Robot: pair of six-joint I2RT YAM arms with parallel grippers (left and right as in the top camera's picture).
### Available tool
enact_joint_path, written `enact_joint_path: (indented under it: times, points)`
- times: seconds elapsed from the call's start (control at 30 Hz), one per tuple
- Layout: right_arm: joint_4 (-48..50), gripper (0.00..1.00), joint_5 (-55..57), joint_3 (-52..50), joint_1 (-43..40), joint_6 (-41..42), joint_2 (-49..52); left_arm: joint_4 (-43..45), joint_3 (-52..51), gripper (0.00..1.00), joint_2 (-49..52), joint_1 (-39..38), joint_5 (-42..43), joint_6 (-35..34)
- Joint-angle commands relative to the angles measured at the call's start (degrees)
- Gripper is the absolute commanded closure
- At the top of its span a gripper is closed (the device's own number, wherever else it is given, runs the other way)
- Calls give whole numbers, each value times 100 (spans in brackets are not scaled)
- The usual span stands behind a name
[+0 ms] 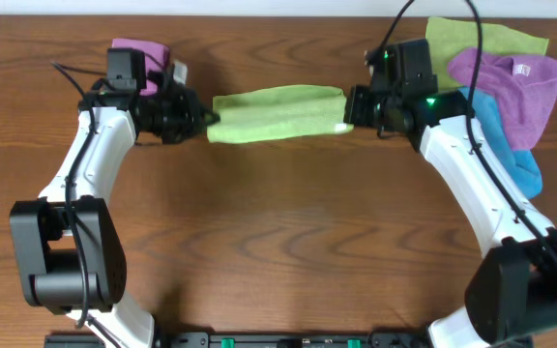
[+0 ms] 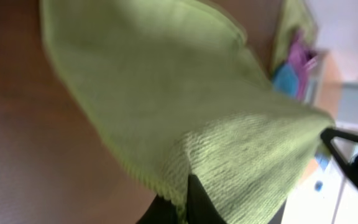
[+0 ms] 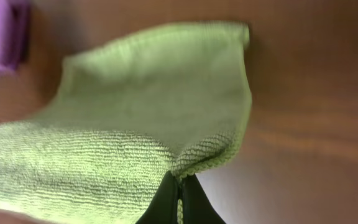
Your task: Fold the cloth
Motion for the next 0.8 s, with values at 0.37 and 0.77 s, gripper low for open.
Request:
enact_joint_path:
  times: [0.37, 0.77]
  points:
    - [-975, 98, 199, -494, 409, -229, -142, -1598, -310, 94, -4, 68, -645, 1884]
    - [-361, 98, 114, -2223, 608, 50, -1239, -1519, -1397, 94, -59, 4, -671, 1934]
